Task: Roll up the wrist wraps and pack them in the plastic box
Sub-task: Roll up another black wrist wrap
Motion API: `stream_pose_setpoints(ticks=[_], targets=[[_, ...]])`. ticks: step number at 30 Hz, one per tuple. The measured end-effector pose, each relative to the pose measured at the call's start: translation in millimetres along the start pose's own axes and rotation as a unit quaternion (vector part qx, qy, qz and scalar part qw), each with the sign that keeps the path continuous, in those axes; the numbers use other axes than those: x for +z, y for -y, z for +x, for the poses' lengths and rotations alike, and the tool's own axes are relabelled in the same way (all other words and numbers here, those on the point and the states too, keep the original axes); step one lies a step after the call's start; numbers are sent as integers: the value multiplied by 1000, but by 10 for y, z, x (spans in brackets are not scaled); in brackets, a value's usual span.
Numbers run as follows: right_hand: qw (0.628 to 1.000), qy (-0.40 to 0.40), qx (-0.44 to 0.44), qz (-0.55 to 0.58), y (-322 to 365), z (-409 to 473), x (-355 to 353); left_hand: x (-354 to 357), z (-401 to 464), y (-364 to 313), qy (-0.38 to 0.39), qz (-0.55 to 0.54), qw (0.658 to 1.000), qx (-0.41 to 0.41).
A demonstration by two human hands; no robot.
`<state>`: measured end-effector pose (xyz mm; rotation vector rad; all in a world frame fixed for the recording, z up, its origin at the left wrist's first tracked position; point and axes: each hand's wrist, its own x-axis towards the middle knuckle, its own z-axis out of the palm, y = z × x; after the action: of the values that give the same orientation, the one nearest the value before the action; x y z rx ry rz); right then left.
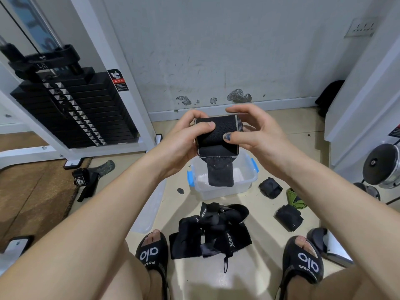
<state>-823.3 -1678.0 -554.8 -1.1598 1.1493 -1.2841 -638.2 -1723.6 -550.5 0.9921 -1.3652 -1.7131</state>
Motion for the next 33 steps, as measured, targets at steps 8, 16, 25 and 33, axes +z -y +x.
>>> stream_pose_setpoints(ticks=[8, 16, 25, 33], targets=[[999, -11, 46, 11, 1, -24, 47, -15, -7, 33, 4, 23, 1000, 20], [999, -26, 0, -33, 2, -36, 41, 62, -19, 37, -6, 4, 999, -52], [993, -12, 114, -23, -44, -80, 41, 39, 0, 22, -46, -10, 998, -39], [992, -9, 126, -8, -46, -75, 93, -102, 7, 55, -37, 223, 971, 83]])
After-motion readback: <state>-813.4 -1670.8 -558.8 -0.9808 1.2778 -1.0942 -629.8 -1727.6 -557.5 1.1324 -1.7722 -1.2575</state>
